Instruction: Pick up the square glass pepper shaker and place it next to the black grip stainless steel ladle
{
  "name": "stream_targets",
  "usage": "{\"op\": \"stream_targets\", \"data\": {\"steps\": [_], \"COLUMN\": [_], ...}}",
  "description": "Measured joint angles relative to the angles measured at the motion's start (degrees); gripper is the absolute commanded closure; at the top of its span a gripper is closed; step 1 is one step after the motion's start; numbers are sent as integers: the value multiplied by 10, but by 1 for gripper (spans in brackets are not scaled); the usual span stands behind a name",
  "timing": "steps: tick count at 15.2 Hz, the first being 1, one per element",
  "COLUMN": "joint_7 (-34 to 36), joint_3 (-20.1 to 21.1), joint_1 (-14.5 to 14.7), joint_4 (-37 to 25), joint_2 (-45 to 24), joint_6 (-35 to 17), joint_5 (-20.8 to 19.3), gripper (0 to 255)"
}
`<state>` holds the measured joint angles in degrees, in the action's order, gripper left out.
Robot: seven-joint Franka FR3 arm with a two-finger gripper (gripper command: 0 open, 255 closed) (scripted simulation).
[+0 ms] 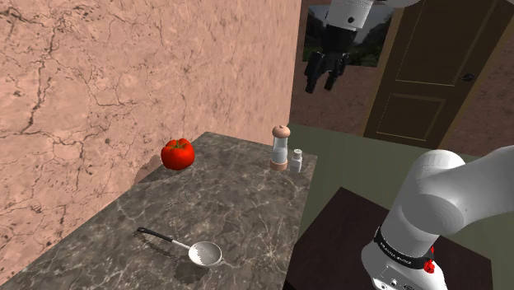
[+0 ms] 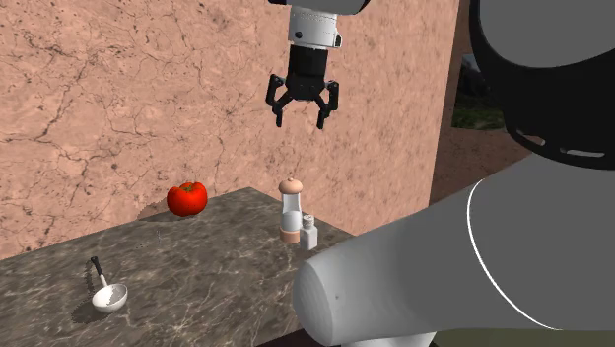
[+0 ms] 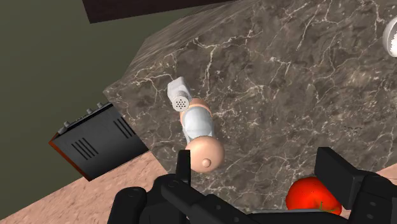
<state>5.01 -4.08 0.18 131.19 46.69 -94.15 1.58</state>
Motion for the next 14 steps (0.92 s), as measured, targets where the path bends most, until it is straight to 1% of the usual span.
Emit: {"op": "stream_targets", "data": {"steps": [1,3,7,10,12,14], "joint_7": [0,-12,-48,-82,-102,-125], "joint_3": [0,-8,-34,-61,-75,-94], "joint_1": [0,0,0,-2,0,1], "joint_4": [0,26,115,166,206,231], "joint_2": [0,8,27,32,27,15], "joint_6": [0,-21,-98,-149,-197,-237], "joint_5": [0,-1,-6,-13,-14,-17], "gripper": [0,0,0,0,0,0]}}
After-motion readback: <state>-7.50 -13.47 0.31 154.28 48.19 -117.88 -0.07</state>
